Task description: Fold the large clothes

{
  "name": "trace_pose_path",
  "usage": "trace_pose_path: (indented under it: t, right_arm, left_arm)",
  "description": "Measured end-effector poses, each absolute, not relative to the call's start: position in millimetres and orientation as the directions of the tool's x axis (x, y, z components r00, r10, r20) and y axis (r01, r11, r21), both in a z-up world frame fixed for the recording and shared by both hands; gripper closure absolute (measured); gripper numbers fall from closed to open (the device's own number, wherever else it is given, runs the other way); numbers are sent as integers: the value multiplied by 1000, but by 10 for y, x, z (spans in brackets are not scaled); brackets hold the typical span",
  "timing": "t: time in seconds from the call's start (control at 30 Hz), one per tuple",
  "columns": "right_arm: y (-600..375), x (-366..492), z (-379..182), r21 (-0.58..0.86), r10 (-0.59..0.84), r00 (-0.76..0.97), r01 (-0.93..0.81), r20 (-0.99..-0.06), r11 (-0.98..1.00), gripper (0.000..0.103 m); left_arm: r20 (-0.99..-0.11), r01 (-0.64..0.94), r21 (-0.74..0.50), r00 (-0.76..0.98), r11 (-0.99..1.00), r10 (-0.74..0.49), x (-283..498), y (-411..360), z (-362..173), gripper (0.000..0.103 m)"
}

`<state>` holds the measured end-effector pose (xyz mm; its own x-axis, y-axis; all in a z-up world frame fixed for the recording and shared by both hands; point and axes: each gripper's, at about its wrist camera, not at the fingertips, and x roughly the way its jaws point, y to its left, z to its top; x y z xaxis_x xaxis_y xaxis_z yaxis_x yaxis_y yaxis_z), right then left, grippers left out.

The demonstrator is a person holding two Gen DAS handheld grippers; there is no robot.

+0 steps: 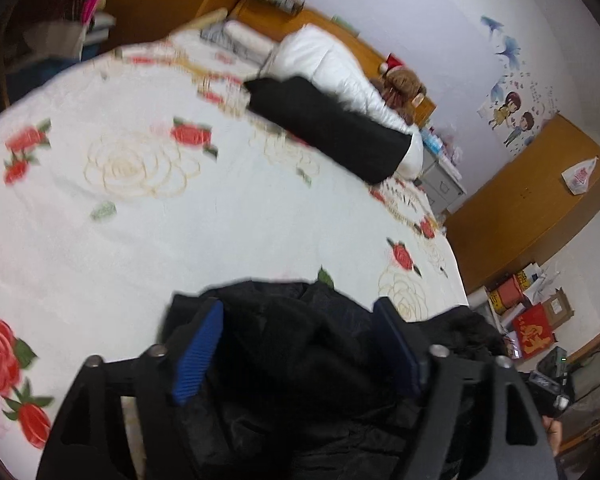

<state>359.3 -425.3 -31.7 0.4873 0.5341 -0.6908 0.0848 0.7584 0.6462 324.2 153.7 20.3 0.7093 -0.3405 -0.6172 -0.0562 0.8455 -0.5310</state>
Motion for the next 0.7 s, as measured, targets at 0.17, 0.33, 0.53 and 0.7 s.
trace_pose_path:
  t: [0.17, 0.33, 0.53, 0.7]
  right_arm:
    - [-4160, 3267, 199, 606, 504, 642, -75, -578, 792, 22]
    - [-3739, 2925, 420, 418, 407, 734, -184, -543, 890, 22]
    - [-3102, 2945, -74, 250, 359, 662, -257, -658, 933, 25]
    - [-3171, 3439, -672, 180, 236, 613, -154, -754, 972, 26]
  left_arm:
    - [-581, -9, -496, 747, 868, -324, 3012, 1481, 488, 22]
    - [-567, 116, -441, 733, 890, -377, 2757, 1031, 520, 22]
    - [-646, 314, -318, 619, 895, -447, 2826, 65, 87, 22]
    - [-710, 218, -301, 599, 928, -371, 3447, -40, -403, 23]
